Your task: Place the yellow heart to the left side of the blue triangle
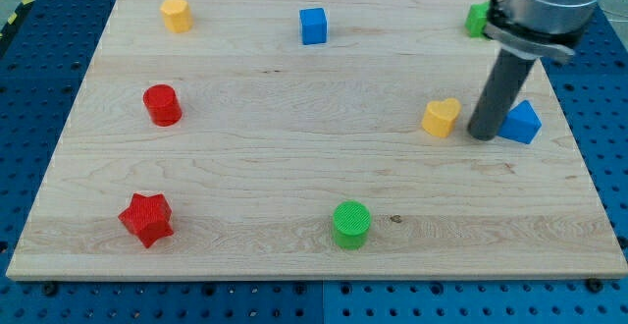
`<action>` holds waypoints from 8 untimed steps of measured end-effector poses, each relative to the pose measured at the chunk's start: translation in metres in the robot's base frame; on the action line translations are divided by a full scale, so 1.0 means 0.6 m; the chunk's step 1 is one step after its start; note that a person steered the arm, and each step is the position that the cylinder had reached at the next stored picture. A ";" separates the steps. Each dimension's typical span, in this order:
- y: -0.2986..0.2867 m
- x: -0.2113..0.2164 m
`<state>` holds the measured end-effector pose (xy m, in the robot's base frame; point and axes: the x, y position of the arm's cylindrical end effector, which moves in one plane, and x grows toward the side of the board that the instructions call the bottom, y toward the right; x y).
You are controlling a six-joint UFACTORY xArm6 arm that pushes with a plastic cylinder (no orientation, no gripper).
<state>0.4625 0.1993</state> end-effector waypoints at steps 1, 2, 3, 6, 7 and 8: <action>-0.010 0.023; -0.064 0.045; -0.135 0.013; -0.047 -0.034; -0.063 -0.034; -0.127 -0.001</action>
